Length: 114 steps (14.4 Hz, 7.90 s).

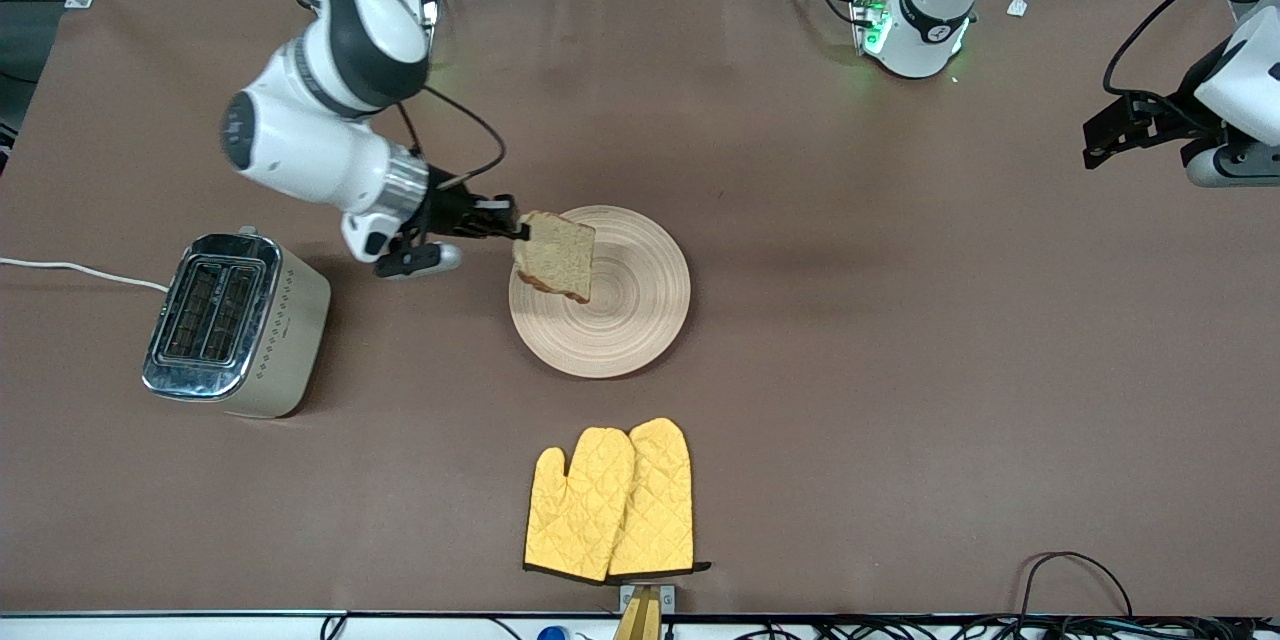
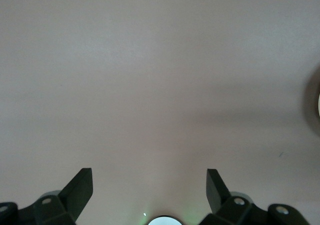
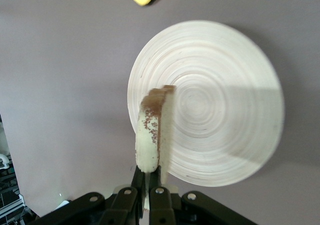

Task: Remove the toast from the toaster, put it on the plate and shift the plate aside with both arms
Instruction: 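Carry the toast over the wooden plate with the right gripper, then lower the toast onto the plate and open the right gripper, then withdraw the right gripper while the left gripper reaches toward the plate, then move the left gripper to the plate rim and grip it, then drag the plate with toast away from the toaster with the left gripper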

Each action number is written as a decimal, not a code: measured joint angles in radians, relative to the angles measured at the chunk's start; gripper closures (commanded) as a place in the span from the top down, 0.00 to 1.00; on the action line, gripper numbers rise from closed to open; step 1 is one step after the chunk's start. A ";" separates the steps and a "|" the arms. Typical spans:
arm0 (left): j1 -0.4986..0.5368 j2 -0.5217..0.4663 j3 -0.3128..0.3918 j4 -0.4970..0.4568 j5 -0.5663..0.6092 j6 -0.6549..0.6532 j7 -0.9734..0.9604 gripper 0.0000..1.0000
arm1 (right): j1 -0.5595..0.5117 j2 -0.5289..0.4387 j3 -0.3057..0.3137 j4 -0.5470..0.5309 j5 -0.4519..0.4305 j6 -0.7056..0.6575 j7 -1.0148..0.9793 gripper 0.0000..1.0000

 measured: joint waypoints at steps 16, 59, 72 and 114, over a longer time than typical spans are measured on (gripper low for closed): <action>0.001 0.002 0.000 0.000 0.000 0.002 0.000 1.00 | -0.001 0.262 -0.021 -0.013 0.354 0.180 -0.441 0.00; -0.003 0.030 -0.001 0.000 -0.067 0.029 0.000 1.00 | -0.471 -0.222 -0.121 0.127 -0.563 -0.511 -0.359 1.00; -0.026 0.434 -0.039 -0.040 -0.587 0.370 0.173 1.00 | -0.474 -0.211 -0.101 0.384 -0.781 -0.640 -0.164 1.00; -0.226 0.837 -0.126 -0.247 -1.303 0.679 0.803 0.42 | -0.471 -0.192 -0.101 0.384 -0.823 -0.698 -0.147 1.00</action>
